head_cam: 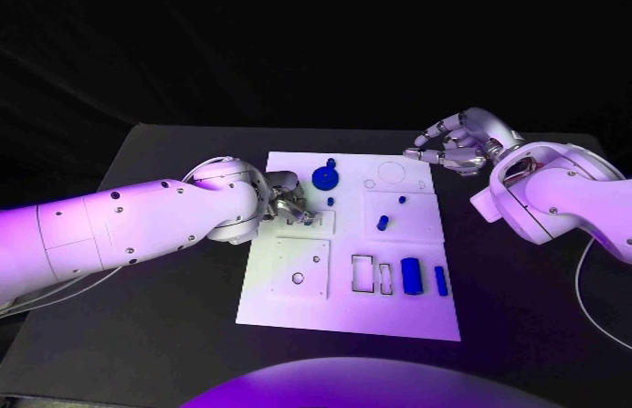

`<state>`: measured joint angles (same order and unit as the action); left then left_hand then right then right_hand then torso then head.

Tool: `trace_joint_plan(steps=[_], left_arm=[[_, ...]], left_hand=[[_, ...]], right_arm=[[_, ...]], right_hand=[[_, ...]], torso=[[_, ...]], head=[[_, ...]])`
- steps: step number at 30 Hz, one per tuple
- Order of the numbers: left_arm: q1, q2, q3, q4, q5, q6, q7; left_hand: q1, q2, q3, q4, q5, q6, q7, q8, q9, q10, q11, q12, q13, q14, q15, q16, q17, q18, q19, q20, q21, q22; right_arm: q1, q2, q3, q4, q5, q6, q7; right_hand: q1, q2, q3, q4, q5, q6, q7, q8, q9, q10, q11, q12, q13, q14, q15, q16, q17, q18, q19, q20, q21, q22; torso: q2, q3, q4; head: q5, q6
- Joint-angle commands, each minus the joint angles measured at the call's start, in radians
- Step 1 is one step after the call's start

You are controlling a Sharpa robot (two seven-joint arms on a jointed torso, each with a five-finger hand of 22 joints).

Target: Assemble the parts on the task board

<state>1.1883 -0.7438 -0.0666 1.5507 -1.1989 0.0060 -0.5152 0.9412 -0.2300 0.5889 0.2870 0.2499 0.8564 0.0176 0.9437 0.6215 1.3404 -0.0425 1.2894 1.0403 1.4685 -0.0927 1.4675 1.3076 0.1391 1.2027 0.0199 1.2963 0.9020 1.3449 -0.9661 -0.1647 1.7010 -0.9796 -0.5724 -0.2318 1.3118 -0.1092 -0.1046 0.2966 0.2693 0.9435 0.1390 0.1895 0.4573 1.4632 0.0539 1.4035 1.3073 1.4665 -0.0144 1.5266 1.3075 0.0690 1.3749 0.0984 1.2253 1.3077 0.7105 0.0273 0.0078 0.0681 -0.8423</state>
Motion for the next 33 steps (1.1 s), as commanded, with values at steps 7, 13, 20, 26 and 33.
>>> trace_joint_plan(steps=[7,13,20,26,33], left_arm=[[-0.005,-0.002,-0.003,0.011,0.026,0.016,0.002],[-0.005,-0.011,0.009,0.023,0.038,0.007,0.003],[-0.004,-0.027,0.034,0.042,0.046,0.003,0.003],[0.001,-0.046,0.055,0.062,0.047,0.005,0.001],[0.020,-0.063,0.075,0.077,0.048,0.022,-0.001]], left_hand=[[-0.026,0.012,-0.065,0.006,-0.005,0.000,0.006,-0.003,-0.005,0.005,-0.001,0.006,0.002,0.047,-0.004,0.005,0.021,-0.011,0.004,-0.001,-0.006,0.000],[-0.045,0.014,-0.097,0.006,-0.006,0.001,0.004,-0.003,-0.006,0.005,-0.002,0.006,0.002,0.047,-0.005,0.006,0.021,-0.011,0.004,-0.002,-0.007,-0.001],[-0.048,0.015,-0.102,0.007,-0.006,0.001,0.004,-0.003,-0.007,0.005,-0.003,0.007,0.003,0.047,-0.006,0.006,0.021,-0.011,0.004,-0.002,-0.007,-0.001],[-0.048,0.016,-0.103,0.006,-0.006,0.001,0.004,-0.003,-0.007,0.005,-0.003,0.007,0.002,0.047,-0.006,0.006,0.021,-0.011,0.004,-0.002,-0.007,-0.001],[-0.031,0.020,-0.110,0.003,-0.002,-0.005,0.004,-0.004,-0.007,-0.003,-0.003,-0.001,-0.012,0.046,-0.006,0.005,0.019,-0.010,0.001,-0.002,-0.010,-0.006]], right_arm=[[-0.001,-0.001,0.000,0.002,-0.013,0.001,-0.001],[-0.001,-0.001,0.000,-0.001,-0.013,0.000,0.000],[-0.001,0.002,0.000,-0.004,-0.013,0.000,0.000],[-0.002,0.002,0.000,-0.006,-0.013,-0.001,0.000],[-0.004,0.003,0.000,-0.010,-0.013,-0.001,0.000]], right_hand=[[-0.009,0.000,-0.008,-0.002,0.001,-0.005,-0.004,0.005,0.002,-0.006,-0.001,-0.005,0.098,0.068,-0.001,-0.007,0.091,0.015,-0.003,-0.006,-0.006,0.028],[-0.014,0.000,-0.012,-0.001,0.001,-0.005,-0.004,0.006,0.002,-0.006,-0.001,-0.006,0.098,0.068,-0.001,-0.008,0.089,0.015,-0.003,-0.006,-0.007,0.028],[-0.018,0.000,-0.014,-0.001,0.001,-0.005,-0.004,0.007,0.002,-0.006,-0.001,-0.006,0.098,0.068,-0.001,-0.008,0.089,0.015,-0.003,-0.006,-0.008,0.028],[-0.020,0.001,-0.015,-0.001,0.001,-0.006,-0.004,0.008,0.002,-0.006,-0.001,-0.005,0.098,0.068,-0.001,-0.008,0.089,0.016,-0.004,-0.006,-0.009,0.027],[-0.023,0.001,-0.017,-0.001,0.001,-0.006,-0.004,0.008,0.003,-0.006,-0.001,-0.006,0.098,0.068,-0.001,-0.009,0.087,0.016,-0.004,-0.006,-0.010,0.026]], torso=[[0.000,-0.0006,0.0002],[-0.001,-0.0014,0.0001],[-0.002,0.0004,0.0002],[-0.002,-0.0006,0.0014],[-0.002,-0.0003,0.0000]], head=[[0.001,0.003],[0.001,0.005],[0.001,0.009],[0.000,0.013],[0.001,0.020]])
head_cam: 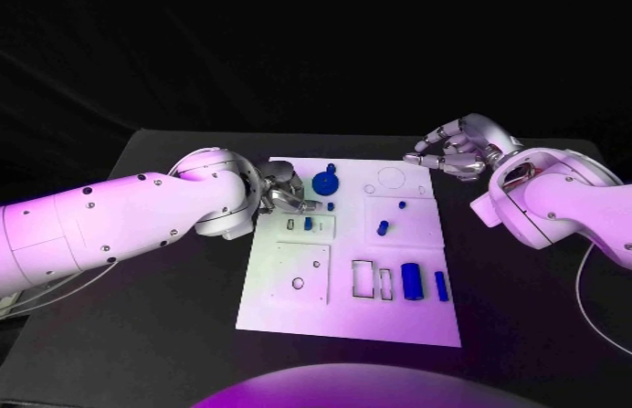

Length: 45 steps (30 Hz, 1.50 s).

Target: Assemble the parts on the task board

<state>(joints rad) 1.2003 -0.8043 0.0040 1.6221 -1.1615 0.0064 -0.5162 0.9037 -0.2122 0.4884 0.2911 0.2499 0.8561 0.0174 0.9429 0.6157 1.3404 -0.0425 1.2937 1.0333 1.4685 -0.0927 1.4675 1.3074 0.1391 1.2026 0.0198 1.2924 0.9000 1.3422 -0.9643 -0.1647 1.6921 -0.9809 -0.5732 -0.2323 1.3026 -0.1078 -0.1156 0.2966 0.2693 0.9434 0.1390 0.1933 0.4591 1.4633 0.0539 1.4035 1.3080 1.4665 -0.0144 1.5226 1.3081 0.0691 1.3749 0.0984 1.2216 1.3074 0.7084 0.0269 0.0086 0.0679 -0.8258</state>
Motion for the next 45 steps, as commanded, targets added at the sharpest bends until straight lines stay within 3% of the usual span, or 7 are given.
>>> trace_joint_plan(steps=[1,5,8,18,25,31,45], left_arm=[[0.012,-0.004,0.007,0.005,0.014,0.030,0.000],[0.039,0.004,0.015,-0.022,0.033,0.075,-0.001],[0.062,0.020,0.017,-0.067,0.046,0.109,0.000],[0.101,0.083,0.018,-0.224,0.045,0.195,0.008],[0.109,0.111,0.013,-0.283,0.043,0.250,0.008],[0.110,0.133,0.004,-0.336,0.044,0.289,0.006],[0.110,0.181,-0.017,-0.424,0.075,0.315,0.008]], left_hand=[[0.018,0.005,-0.012,-0.002,0.001,-0.009,0.005,-0.006,-0.003,-0.010,-0.002,-0.012,-0.016,0.046,-0.006,0.005,0.019,-0.009,-0.004,-0.002,-0.010,-0.013],[0.059,0.021,-0.024,0.000,0.005,-0.037,0.020,-0.028,-0.014,-0.062,0.010,-0.064,-0.099,0.044,0.004,0.003,0.014,0.005,-0.054,0.003,-0.052,-0.091],[0.080,0.027,-0.029,0.000,0.006,-0.058,0.031,-0.049,-0.027,-0.084,0.020,-0.083,-0.131,0.040,0.012,-0.002,0.004,0.007,-0.065,0.008,-0.063,-0.108],[0.097,0.025,-0.047,0.001,0.004,-0.076,0.046,-0.078,-0.046,-0.101,0.034,-0.092,-0.149,0.034,0.024,-0.007,-0.008,0.010,-0.076,0.018,-0.076,-0.126],[0.096,0.024,-0.050,0.001,0.003,-0.076,0.047,-0.080,-0.047,-0.102,0.035,-0.093,-0.150,0.033,0.025,-0.008,-0.011,0.010,-0.076,0.019,-0.076,-0.126],[0.093,0.025,-0.055,0.003,0.002,-0.075,0.049,-0.082,-0.049,-0.106,0.036,-0.095,-0.155,0.031,0.027,-0.010,-0.015,0.010,-0.078,0.020,-0.078,-0.129],[0.091,0.026,-0.058,0.002,0.001,-0.076,0.050,-0.084,-0.051,-0.109,0.038,-0.096,-0.158,0.030,0.028,-0.012,-0.019,0.011,-0.080,0.021,-0.079,-0.131]], right_arm=[[-0.002,0.001,0.000,-0.002,-0.012,0.000,0.000],[-0.003,0.001,0.000,-0.005,-0.012,0.000,0.001],[-0.004,0.002,0.000,-0.008,-0.012,0.001,0.001],[-0.005,0.004,0.000,-0.009,-0.012,0.001,0.000],[-0.005,0.005,0.000,-0.009,-0.012,0.001,-0.001],[-0.005,0.006,0.000,-0.010,-0.012,-0.002,-0.004],[-0.005,0.007,0.000,-0.009,-0.012,-0.006,-0.007]], right_hand=[[-0.013,0.000,-0.006,-0.001,0.001,-0.006,-0.004,0.004,0.001,-0.006,-0.001,-0.006,0.097,0.068,-0.001,-0.005,0.086,0.016,-0.004,-0.006,-0.006,0.027],[-0.014,0.000,-0.006,-0.001,0.001,-0.006,-0.004,0.004,0.001,-0.006,-0.001,-0.006,0.097,0.068,-0.002,-0.005,0.086,0.016,-0.004,-0.006,-0.006,0.027],[-0.015,0.001,-0.006,-0.001,0.001,-0.006,-0.004,0.005,0.001,-0.005,-0.001,-0.005,0.098,0.067,-0.002,-0.005,0.086,0.016,-0.004,-0.006,-0.007,0.027],[-0.015,0.001,-0.006,-0.001,0.001,-0.006,-0.004,0.005,0.001,-0.005,-0.001,-0.005,0.098,0.067,-0.002,-0.005,0.086,0.016,-0.004,-0.006,-0.007,0.027],[-0.016,0.002,-0.007,-0.001,0.002,-0.006,-0.005,0.005,0.001,-0.005,-0.001,-0.005,0.097,0.068,-0.002,-0.005,0.086,0.016,-0.004,-0.006,-0.006,0.027],[-0.016,0.002,-0.007,-0.001,0.002,-0.006,-0.005,0.005,0.001,-0.005,-0.001,-0.005,0.097,0.068,-0.002,-0.005,0.086,0.016,-0.004,-0.006,-0.006,0.027],[-0.016,0.003,-0.007,-0.002,0.002,-0.006,-0.005,0.006,0.001,-0.007,-0.001,-0.008,0.095,0.067,-0.002,-0.006,0.083,0.016,-0.005,-0.006,-0.008,0.026]], torso=[[0.000,-0.0004,-0.0008],[0.002,-0.0022,-0.0013],[0.002,-0.0004,-0.0021],[0.004,0.0006,-0.0009],[0.004,0.0001,0.0017],[0.003,-0.0012,-0.0003],[0.005,-0.0006,-0.0017]], head=[[0.000,0.005],[0.001,0.011],[0.003,0.012],[0.007,0.021],[0.008,0.017],[0.013,0.015],[0.018,0.014]])
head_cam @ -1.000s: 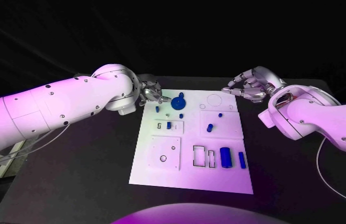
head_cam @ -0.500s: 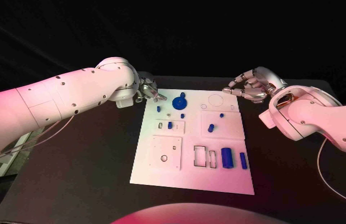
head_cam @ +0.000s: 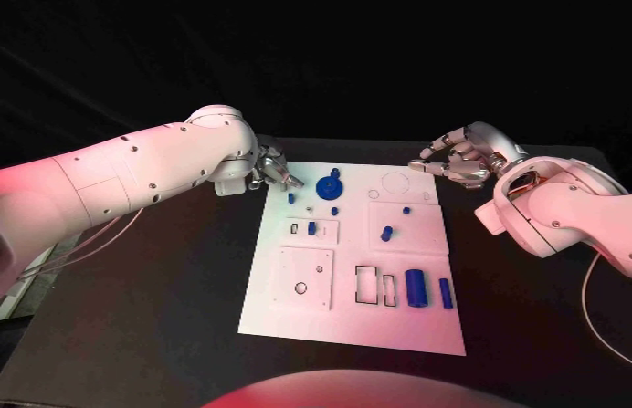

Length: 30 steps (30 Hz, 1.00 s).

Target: Assemble the parts on the task board

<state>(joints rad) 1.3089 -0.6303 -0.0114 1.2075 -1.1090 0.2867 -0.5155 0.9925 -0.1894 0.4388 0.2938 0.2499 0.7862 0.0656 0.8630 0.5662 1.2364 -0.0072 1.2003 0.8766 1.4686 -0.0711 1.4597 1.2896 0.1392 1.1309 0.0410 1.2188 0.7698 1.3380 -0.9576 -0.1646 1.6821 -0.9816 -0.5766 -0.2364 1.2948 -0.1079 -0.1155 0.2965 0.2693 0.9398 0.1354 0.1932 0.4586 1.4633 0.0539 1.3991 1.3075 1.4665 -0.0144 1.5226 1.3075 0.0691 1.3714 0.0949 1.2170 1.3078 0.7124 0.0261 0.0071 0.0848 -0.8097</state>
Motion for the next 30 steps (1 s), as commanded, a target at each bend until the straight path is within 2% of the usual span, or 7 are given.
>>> trace_joint_plan(steps=[1,13,20,30], left_arm=[[0.001,0.009,-0.003,-0.012,0.024,0.035,0.008],[0.000,0.020,-0.017,-0.023,0.040,0.041,0.008],[0.000,0.021,-0.019,-0.025,0.042,0.040,0.008],[0.000,0.023,-0.020,-0.029,0.044,0.042,0.007]], left_hand=[[0.002,0.003,-0.008,0.000,0.001,-0.006,0.002,-0.004,-0.001,-0.005,0.002,-0.003,-0.002,0.030,0.006,-0.004,-0.001,0.011,-0.008,0.000,-0.006,-0.001],[0.002,0.006,-0.009,-0.001,0.001,-0.005,0.002,-0.005,-0.002,-0.007,0.003,-0.003,-0.003,0.029,0.007,-0.005,-0.002,0.011,-0.009,0.001,-0.006,-0.001],[0.005,0.016,-0.009,-0.001,0.002,-0.003,0.003,-0.007,-0.004,-0.009,0.004,-0.003,-0.003,0.028,0.008,-0.005,-0.002,0.011,-0.009,0.003,-0.006,0.000],[0.040,0.041,-0.002,-0.005,0.005,0.001,0.003,-0.011,-0.010,-0.013,0.004,0.001,-0.003,0.027,0.009,-0.004,-0.001,0.012,-0.010,0.006,-0.007,-0.001]], right_arm=[[0.000,0.001,0.000,0.002,-0.011,-0.003,-0.003],[0.000,-0.001,0.000,0.004,-0.011,-0.003,-0.004],[0.000,0.000,0.000,0.003,-0.012,-0.003,-0.004],[0.000,0.000,0.000,0.002,-0.012,-0.002,-0.005]], right_hand=[[-0.008,0.003,-0.007,-0.001,0.002,-0.003,-0.001,0.006,0.002,-0.007,-0.001,-0.004,0.095,0.067,-0.002,-0.006,0.084,0.016,-0.001,-0.003,-0.003,0.026],[-0.008,0.005,-0.008,-0.002,0.002,-0.004,-0.001,0.006,0.002,-0.008,-0.001,-0.006,0.093,0.067,-0.002,-0.006,0.083,0.016,-0.002,-0.003,-0.006,0.024],[-0.008,0.005,-0.008,-0.002,0.002,-0.004,-0.001,0.006,0.002,-0.008,-0.001,-0.006,0.093,0.067,-0.002,-0.006,0.083,0.016,-0.002,-0.003,-0.006,0.024],[-0.008,0.006,-0.008,-0.002,0.002,-0.004,-0.001,0.007,0.002,-0.008,-0.001,-0.006,0.093,0.067,-0.002,-0.006,0.083,0.016,-0.002,-0.003,-0.006,0.024]], torso=[[0.001,0.0007,0.0002],[-0.001,0.0010,0.0016],[-0.002,0.0007,0.0012],[-0.002,0.0014,0.0013]], head=[[0.001,-0.003],[0.002,-0.007],[0.003,-0.010],[0.004,-0.009]])
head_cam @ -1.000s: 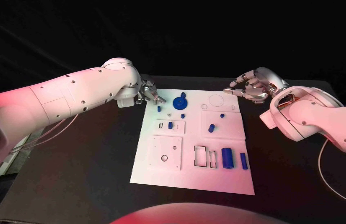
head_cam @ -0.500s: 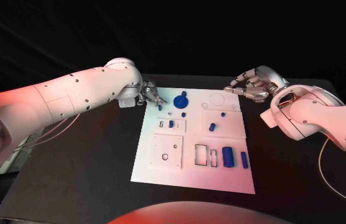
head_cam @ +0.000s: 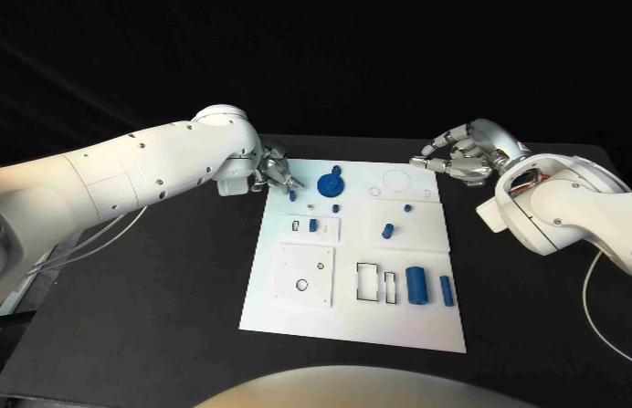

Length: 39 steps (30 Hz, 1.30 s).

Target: Assemble the parts on the task board

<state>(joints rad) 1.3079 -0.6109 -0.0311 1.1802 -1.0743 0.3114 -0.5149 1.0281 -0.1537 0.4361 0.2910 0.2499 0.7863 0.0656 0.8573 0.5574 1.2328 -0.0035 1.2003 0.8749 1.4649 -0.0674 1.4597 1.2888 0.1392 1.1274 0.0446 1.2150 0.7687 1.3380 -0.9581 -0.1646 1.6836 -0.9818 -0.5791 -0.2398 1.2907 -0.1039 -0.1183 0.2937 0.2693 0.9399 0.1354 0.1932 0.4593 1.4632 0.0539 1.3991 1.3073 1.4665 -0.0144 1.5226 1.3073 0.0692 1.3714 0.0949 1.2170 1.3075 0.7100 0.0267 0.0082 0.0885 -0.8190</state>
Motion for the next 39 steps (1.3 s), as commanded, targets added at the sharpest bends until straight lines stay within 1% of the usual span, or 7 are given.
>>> trace_joint_plan(steps=[1,17,23,30,32,35,39], left_arm=[[0.000,0.004,0.000,-0.003,0.009,0.017,0.006],[-0.001,0.014,-0.004,-0.016,0.011,0.034,0.002],[-0.002,0.014,-0.005,-0.016,0.009,0.035,0.001],[-0.002,0.014,-0.005,-0.017,0.017,0.036,-0.001],[-0.002,0.014,-0.005,-0.017,0.019,0.036,-0.001],[-0.002,0.014,-0.005,-0.017,0.024,0.034,-0.002],[-0.003,0.014,-0.005,-0.018,0.032,0.029,-0.001]], left_hand=[[0.009,0.007,0.001,-0.002,0.005,0.002,0.003,-0.006,-0.002,-0.008,0.000,0.002,0.000,0.031,0.005,-0.004,0.000,0.012,-0.006,0.002,-0.003,0.001],[0.019,0.009,0.001,-0.002,0.004,0.002,0.003,-0.006,-0.003,-0.009,0.000,0.003,0.000,0.031,0.005,-0.004,-0.001,0.012,-0.006,0.003,-0.003,0.001],[0.020,0.008,0.000,-0.001,0.004,0.002,0.003,-0.006,-0.003,-0.009,0.000,0.004,0.001,0.031,0.006,-0.004,0.000,0.012,-0.006,0.003,-0.003,0.002],[0.047,0.030,0.008,-0.001,0.005,0.006,0.002,-0.007,-0.006,-0.008,-0.001,0.008,0.002,0.031,0.005,-0.003,0.000,0.012,-0.005,0.003,-0.002,0.003],[0.067,0.039,0.018,-0.006,0.006,0.005,0.000,-0.008,-0.007,-0.009,-0.002,0.008,0.000,0.031,0.004,-0.003,0.000,0.012,-0.005,0.003,-0.002,0.003],[0.133,0.049,0.055,-0.025,0.007,0.001,-0.003,-0.008,-0.008,-0.011,-0.005,0.009,-0.002,0.031,0.001,-0.003,0.000,0.012,-0.007,0.002,-0.002,0.002],[0.210,0.057,0.133,-0.072,0.002,-0.009,-0.004,-0.005,-0.008,-0.013,-0.008,0.008,-0.006,0.030,-0.001,-0.003,-0.001,0.012,-0.007,-0.001,-0.001,0.003]], right_arm=[[0.000,0.001,0.000,0.001,-0.012,0.001,-0.002],[0.000,0.002,0.000,0.000,-0.012,0.001,-0.001],[0.000,0.003,0.000,-0.001,-0.012,0.001,-0.001],[0.000,0.004,0.000,-0.001,-0.012,0.002,-0.002],[0.000,0.004,0.000,-0.002,-0.012,0.002,-0.002],[0.000,0.004,0.000,-0.002,-0.012,0.002,-0.002],[0.000,0.004,0.000,-0.002,-0.012,0.002,-0.003]], right_hand=[[-0.004,0.002,-0.005,0.001,0.002,-0.004,-0.001,0.007,0.001,-0.008,-0.001,-0.006,0.093,0.067,-0.002,-0.006,0.083,0.016,-0.002,-0.003,-0.006,0.025],[-0.003,0.005,-0.005,0.001,0.002,-0.004,-0.001,0.008,0.001,-0.008,-0.002,-0.006,0.093,0.067,-0.002,-0.007,0.082,0.017,-0.002,-0.003,-0.007,0.024],[-0.003,0.005,-0.005,0.001,0.002,-0.004,-0.001,0.008,0.001,-0.008,-0.002,-0.006,0.093,0.067,-0.002,-0.007,0.082,0.017,-0.002,-0.003,-0.007,0.024],[-0.003,0.007,-0.005,0.001,0.002,-0.004,-0.002,0.009,0.002,-0.008,-0.002,-0.005,0.094,0.067,-0.002,-0.007,0.082,0.017,-0.002,-0.003,-0.008,0.024],[-0.003,0.007,-0.005,0.001,0.002,-0.004,-0.002,0.009,0.002,-0.008,-0.002,-0.005,0.094,0.067,-0.002,-0.007,0.082,0.017,-0.002,-0.003,-0.008,0.024],[-0.003,0.007,-0.005,0.001,0.002,-0.004,-0.002,0.009,0.002,-0.008,-0.002,-0.005,0.094,0.067,-0.002,-0.007,0.082,0.017,-0.002,-0.003,-0.008,0.024],[-0.003,0.007,-0.005,0.001,0.002,-0.004,-0.002,0.009,0.002,-0.008,-0.002,-0.005,0.094,0.067,-0.002,-0.007,0.082,0.017,-0.002,-0.003,-0.008,0.024]], torso=[[0.001,0.0008,0.0001],[0.000,-0.0001,0.0004],[0.000,0.0010,0.0001],[0.001,0.0007,0.0000],[0.000,0.0006,-0.0003],[0.000,0.0004,-0.0001],[0.000,0.0005,0.0001]], head=[[0.000,0.000],[-0.002,-0.003],[-0.001,-0.004],[0.000,-0.004],[0.000,-0.004],[0.000,-0.005],[0.000,-0.006]])
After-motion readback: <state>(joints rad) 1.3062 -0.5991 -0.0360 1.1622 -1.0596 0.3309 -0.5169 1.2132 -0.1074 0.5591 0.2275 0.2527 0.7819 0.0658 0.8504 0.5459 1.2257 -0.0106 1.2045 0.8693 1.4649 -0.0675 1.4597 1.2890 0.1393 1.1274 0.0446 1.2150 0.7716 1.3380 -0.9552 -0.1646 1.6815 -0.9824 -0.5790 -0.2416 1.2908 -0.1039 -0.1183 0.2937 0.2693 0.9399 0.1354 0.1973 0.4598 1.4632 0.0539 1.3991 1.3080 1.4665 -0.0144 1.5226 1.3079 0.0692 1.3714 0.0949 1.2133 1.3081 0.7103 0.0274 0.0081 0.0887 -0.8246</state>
